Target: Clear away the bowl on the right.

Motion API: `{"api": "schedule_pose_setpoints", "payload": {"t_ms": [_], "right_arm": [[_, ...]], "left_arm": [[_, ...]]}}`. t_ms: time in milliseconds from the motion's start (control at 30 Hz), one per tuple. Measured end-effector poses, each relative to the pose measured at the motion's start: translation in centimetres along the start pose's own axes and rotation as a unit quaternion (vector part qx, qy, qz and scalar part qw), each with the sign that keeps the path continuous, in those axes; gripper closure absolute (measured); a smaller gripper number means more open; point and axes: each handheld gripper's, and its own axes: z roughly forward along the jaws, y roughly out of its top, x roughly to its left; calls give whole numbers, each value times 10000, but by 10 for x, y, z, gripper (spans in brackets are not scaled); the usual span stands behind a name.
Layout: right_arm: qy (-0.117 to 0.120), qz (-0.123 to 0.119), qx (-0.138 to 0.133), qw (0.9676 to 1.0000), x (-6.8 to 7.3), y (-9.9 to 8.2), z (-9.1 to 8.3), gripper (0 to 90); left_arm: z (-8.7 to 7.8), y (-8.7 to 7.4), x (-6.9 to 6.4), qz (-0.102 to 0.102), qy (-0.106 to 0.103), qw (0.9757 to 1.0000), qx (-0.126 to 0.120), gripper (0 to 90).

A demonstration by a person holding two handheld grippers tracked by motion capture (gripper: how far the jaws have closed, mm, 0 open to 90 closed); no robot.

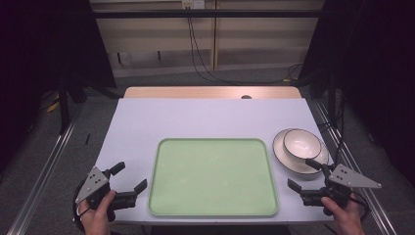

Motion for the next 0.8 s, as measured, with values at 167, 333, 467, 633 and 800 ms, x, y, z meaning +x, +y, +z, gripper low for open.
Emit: {"api": "schedule_pose_setpoints", "payload": {"t_ms": [167,333,467,633,800], "right_arm": [[86,-17,13,10000,1,0,1,46],[131,-18,74,9999,1,0,1,46],[218,-36,141,9997,1,1,1,56],[272,21,261,9993,0,2,0,66],[286,54,286,9992,-2,3,0,72]], "left_arm": [[0,0,0,12,-25,10000,-2,16],[1,0,0,34,-32,10000,8,16],[1,0,0,12,-42,10000,-3,16],[1,0,1,32,-42,10000,9,16],[1,0,0,2,-43,10000,0,16]]}}
